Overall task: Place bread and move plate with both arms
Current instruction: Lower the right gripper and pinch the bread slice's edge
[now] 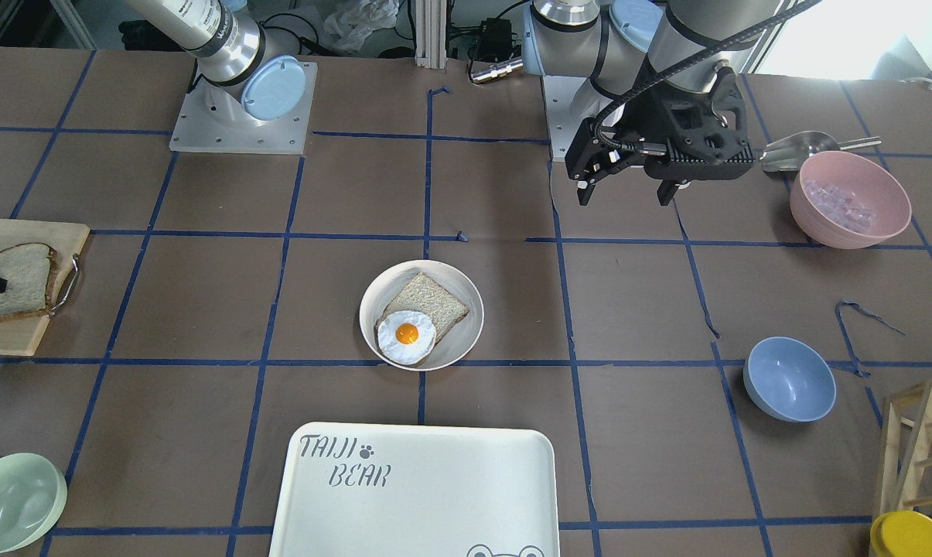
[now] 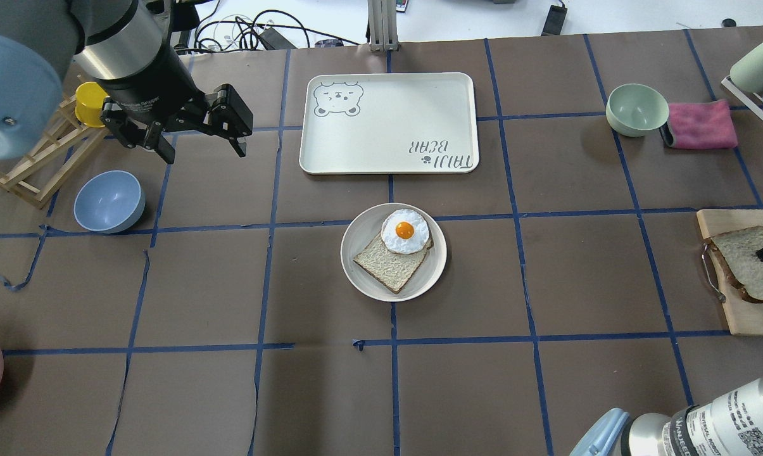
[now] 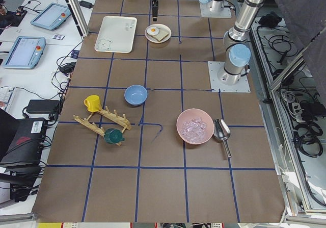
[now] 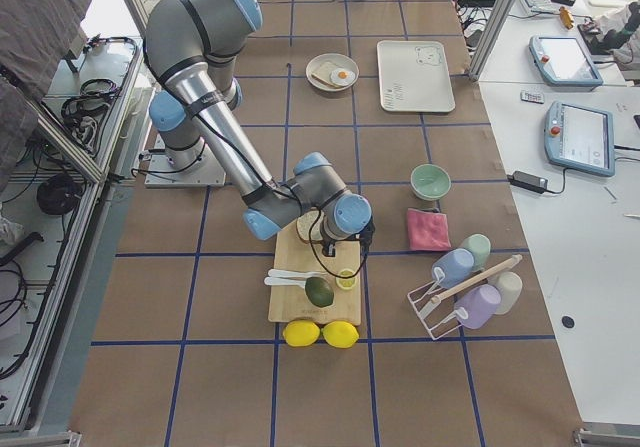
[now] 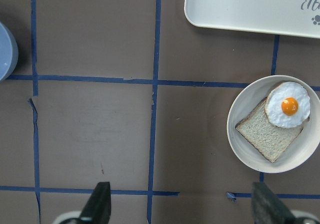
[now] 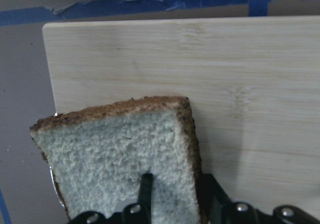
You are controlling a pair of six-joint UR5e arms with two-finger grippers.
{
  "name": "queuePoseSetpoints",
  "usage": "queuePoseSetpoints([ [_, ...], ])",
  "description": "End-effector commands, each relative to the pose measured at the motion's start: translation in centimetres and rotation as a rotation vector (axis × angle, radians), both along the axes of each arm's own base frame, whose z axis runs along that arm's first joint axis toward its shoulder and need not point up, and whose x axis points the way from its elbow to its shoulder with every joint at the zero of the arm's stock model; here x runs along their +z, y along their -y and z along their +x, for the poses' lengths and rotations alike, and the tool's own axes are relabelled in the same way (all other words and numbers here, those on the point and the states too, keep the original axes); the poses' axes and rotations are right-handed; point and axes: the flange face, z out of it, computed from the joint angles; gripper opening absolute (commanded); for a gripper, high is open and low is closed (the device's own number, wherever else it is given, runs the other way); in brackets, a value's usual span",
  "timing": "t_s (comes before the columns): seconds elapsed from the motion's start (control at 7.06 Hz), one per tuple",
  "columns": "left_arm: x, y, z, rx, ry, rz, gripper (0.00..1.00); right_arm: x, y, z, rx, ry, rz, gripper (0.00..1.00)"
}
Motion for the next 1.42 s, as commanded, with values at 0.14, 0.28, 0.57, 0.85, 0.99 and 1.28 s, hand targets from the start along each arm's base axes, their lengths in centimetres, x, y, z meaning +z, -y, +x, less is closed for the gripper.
queuePoseSetpoints([
  [0.14, 0.1, -0.1, 0.0, -0.002, 0.001, -0.002, 1.00, -0.1, -0.1, 0.1, 0.036, 0.009, -0.007, 0.02],
  [0.28, 0.1, 0.0, 0.0, 0.001, -0.001, -0.002, 1.00, -0.1, 0.0, 0.0, 0.046, 0.006, -0.011, 0.00],
  [0.57, 0.1, 0.0, 0.0, 0.001, -0.001, -0.002, 1.00, 0.7, 0.0, 0.0, 0.063, -0.004, -0.025, 0.00],
  [0.85, 0.1, 0.0, 0.0, 0.001, -0.001, -0.002, 1.00, 1.9, 0.0, 0.0, 0.064, -0.052, -0.010, 0.00],
  [0.99, 0.1, 0.0, 0.0, 0.001, -0.001, -0.002, 1.00, 3.5, 0.0, 0.2, 0.077, -0.099, -0.005, 0.00],
  [1.28, 0.1, 0.0, 0.0, 0.001, -0.001, -0.002, 1.00, 9.2, 1.0, 3.3, 0.126, -0.184, -0.026, 0.00],
])
